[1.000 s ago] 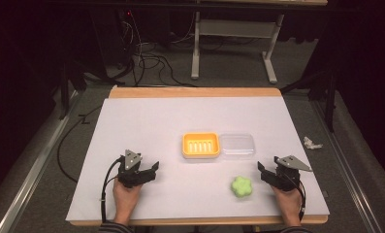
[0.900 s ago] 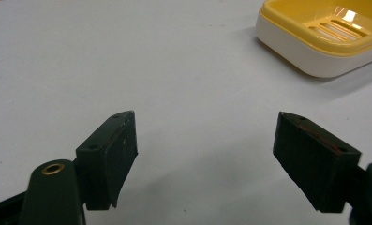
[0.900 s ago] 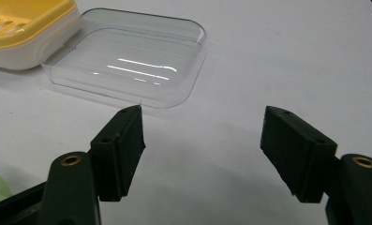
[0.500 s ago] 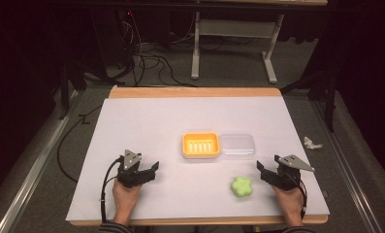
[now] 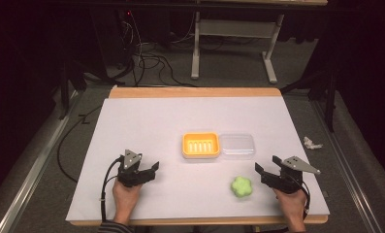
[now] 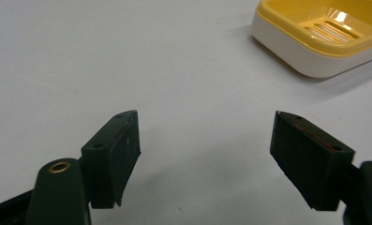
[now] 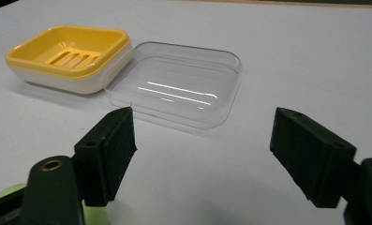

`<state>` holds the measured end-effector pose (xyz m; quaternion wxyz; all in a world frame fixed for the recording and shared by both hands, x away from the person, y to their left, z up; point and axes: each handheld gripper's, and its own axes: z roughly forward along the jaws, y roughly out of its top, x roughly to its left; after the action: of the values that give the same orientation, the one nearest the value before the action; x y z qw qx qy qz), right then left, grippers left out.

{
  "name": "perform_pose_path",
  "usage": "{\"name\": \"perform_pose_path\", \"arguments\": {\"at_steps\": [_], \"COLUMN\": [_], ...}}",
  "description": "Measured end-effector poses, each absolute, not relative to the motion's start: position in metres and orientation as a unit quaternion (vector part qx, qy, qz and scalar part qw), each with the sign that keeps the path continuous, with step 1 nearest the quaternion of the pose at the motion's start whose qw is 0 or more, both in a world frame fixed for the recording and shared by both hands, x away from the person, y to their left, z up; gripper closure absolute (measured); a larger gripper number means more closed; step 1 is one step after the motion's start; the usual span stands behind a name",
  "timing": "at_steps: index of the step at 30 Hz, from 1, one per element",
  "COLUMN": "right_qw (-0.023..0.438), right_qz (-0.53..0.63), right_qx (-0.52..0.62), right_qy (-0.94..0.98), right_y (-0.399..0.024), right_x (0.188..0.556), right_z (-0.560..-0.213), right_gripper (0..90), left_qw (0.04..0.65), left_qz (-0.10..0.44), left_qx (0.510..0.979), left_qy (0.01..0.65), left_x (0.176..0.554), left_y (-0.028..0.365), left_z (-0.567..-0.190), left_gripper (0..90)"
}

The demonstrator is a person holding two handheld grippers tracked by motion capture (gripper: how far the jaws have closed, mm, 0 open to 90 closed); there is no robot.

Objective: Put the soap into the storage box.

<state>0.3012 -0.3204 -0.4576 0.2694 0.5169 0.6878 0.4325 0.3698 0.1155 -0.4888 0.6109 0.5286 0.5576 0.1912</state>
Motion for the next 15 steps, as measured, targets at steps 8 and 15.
{"name": "perform_pose_path", "arguments": {"at_steps": [8, 15], "right_qw": [0.263, 0.246], "right_qz": [0.446, 0.437], "right_qx": [0.514, 0.532], "right_qy": [0.684, 0.682], "right_y": [-0.317, -0.314], "right_x": [0.292, 0.282], "right_z": [-0.453, -0.446], "right_gripper": [12.3, 9.6], "left_qw": [0.607, 0.606], "left_qz": [0.19, 0.194], "left_qx": [0.536, 0.536], "left_qy": [0.555, 0.554], "left_x": [0.37, 0.369], "left_y": [0.114, 0.114], "left_z": [-0.49, -0.49], "left_gripper": [22.9, 20.5]}}
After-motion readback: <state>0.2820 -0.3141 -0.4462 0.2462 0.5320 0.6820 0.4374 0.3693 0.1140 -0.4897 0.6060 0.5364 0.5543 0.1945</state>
